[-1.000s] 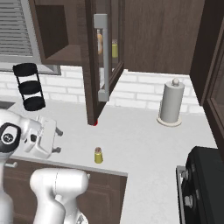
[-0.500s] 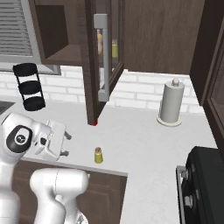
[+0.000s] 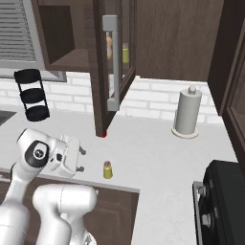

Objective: Put the shaker and condiment bottle from the counter next to their counterparts in the cabinet.

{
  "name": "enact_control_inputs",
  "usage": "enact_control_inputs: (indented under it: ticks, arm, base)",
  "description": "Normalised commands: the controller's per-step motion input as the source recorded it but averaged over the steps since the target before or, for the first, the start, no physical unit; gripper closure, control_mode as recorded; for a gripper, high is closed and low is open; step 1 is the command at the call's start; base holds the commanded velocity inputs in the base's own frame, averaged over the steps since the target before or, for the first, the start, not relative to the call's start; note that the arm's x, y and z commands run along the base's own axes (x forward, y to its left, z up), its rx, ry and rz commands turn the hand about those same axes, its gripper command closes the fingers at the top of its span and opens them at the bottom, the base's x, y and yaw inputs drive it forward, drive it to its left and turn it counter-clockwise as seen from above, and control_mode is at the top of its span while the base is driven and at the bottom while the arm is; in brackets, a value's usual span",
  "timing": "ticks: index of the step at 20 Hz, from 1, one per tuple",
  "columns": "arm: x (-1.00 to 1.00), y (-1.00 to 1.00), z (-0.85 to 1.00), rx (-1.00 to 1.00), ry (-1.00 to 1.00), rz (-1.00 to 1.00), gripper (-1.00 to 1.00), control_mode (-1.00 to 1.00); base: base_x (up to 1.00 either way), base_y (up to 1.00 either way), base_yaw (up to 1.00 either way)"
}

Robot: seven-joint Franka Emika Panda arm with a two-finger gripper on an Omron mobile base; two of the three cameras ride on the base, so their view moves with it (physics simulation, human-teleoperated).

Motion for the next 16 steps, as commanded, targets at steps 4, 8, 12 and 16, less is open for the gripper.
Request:
enact_control_inputs:
  ticks: [4, 8, 12, 16]
  arm:
    - [0.31, -0.12, -0.36, 0.00, 0.00, 0.00, -1.00, -1.00]
    - [0.29, -0.13, -0.28, 0.00, 0.00, 0.00, -1.00, -1.00]
    - [0.11, -0.18, -0.32, 0.00, 0.00, 0.00, -1.00, -1.00]
    - [0.05, -0.19, -0.32, 0.00, 0.00, -0.01, -1.00, -1.00]
  base:
    - [0.00, 0.00, 0.00]
    - [0.00, 0.00, 0.00]
    - [0.00, 0.00, 0.00]
    - [0.00, 0.00, 0.00]
